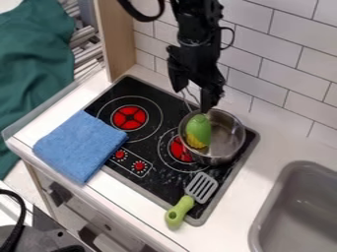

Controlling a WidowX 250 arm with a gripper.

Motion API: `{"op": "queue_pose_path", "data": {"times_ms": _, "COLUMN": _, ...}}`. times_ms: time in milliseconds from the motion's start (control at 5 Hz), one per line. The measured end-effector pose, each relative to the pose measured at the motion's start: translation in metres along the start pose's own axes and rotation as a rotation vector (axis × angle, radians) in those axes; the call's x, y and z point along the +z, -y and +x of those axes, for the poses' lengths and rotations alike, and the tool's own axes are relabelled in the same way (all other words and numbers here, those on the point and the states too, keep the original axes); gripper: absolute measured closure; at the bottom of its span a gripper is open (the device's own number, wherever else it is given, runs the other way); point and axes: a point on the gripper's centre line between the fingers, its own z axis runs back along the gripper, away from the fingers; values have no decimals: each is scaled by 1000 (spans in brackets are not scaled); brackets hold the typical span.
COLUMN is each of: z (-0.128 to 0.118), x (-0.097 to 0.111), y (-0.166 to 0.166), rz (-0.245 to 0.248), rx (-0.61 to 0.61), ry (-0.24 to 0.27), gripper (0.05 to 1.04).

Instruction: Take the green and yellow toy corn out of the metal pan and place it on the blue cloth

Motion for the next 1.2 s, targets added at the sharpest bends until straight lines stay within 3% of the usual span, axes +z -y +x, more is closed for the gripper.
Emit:
{"op": "queue_pose_path", "data": {"times_ms": 200, "z": -2, "x": -10, "y": 3, "rz": -13, "rx": 2, "ry": -39, "gripper": 82}}
{"op": "queue_pose_path", "data": {"times_ms": 800, "z": -17, "x": -21, "y": 19, "rz": -37, "rx": 25, "ry": -91, "gripper": 82}}
{"op": "queue_pose_path", "data": {"times_ms": 1000, "z": -22, "x": -35, "y": 28, "rz": -58, "rx": 3, "ry": -139, "gripper": 136}}
{"op": "queue_pose_path", "data": {"times_ms": 1200, "z": -17, "x": -33, "y": 29, "rz": -48, "rx": -14, "ry": -126, "gripper": 428}}
